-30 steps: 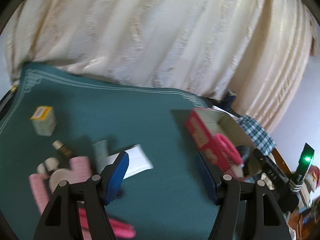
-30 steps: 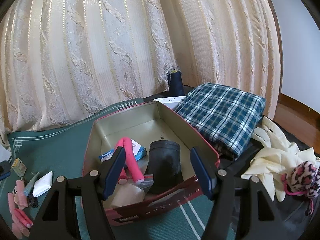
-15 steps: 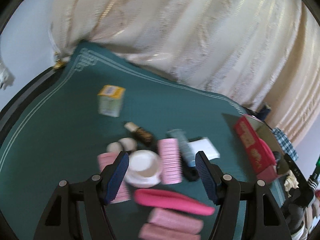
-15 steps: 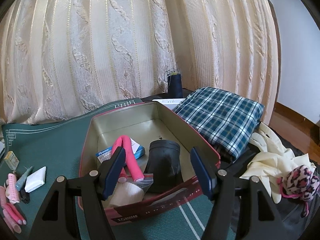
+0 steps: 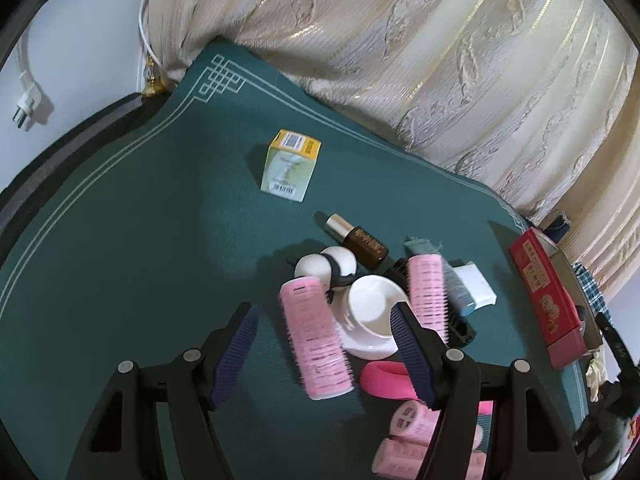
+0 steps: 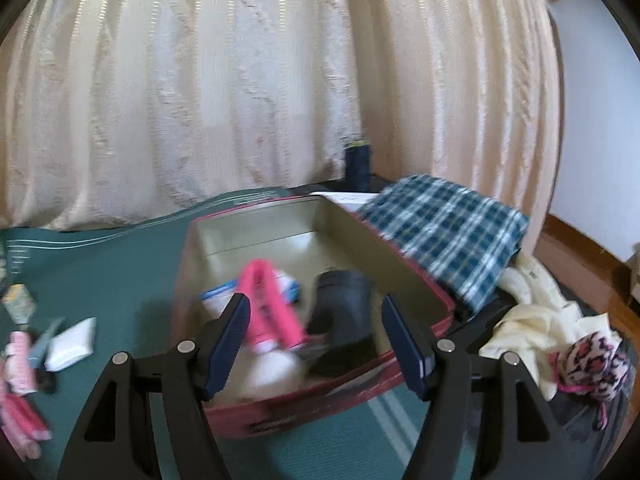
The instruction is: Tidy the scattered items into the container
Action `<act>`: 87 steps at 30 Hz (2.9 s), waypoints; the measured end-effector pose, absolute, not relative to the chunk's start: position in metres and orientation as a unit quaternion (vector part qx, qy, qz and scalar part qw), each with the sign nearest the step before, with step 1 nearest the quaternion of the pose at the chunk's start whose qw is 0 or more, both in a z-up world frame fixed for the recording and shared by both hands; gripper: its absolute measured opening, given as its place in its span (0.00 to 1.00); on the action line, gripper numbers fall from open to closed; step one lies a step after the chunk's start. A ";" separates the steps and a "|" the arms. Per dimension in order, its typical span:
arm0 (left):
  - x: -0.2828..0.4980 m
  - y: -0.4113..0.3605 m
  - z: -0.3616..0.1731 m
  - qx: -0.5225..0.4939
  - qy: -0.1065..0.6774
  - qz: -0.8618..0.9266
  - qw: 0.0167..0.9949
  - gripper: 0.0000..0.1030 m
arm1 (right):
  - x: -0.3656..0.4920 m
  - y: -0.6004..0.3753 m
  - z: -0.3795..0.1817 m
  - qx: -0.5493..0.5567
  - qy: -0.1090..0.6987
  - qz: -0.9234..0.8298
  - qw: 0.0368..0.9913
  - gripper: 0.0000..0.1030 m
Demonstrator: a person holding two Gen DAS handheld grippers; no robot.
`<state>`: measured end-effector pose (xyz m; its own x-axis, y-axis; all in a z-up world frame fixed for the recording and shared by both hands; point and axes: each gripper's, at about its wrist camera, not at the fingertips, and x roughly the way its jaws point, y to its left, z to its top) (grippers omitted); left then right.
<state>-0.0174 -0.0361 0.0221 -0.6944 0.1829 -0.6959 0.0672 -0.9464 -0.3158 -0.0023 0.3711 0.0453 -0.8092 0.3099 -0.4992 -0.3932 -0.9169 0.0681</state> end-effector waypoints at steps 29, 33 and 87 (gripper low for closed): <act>-0.005 -0.065 0.011 -0.358 -0.219 0.905 0.066 0.30 | 0.033 0.147 0.016 -0.407 0.084 0.879 -0.233 0.76; -0.003 -0.066 0.012 -0.355 -0.223 0.905 0.072 0.30 | 0.033 0.129 0.008 -0.427 0.071 0.865 -0.255 0.76; 0.001 -0.064 0.008 -0.359 -0.237 0.897 0.103 0.30 | -0.013 0.121 0.007 -0.429 0.045 0.885 -0.173 0.74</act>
<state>0.0011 -0.0639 0.0084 -0.7218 0.3542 -0.5946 -0.0149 -0.8669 -0.4983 -0.0128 0.1213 0.0067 -0.5715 -0.3446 -0.7447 0.2678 -0.9362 0.2276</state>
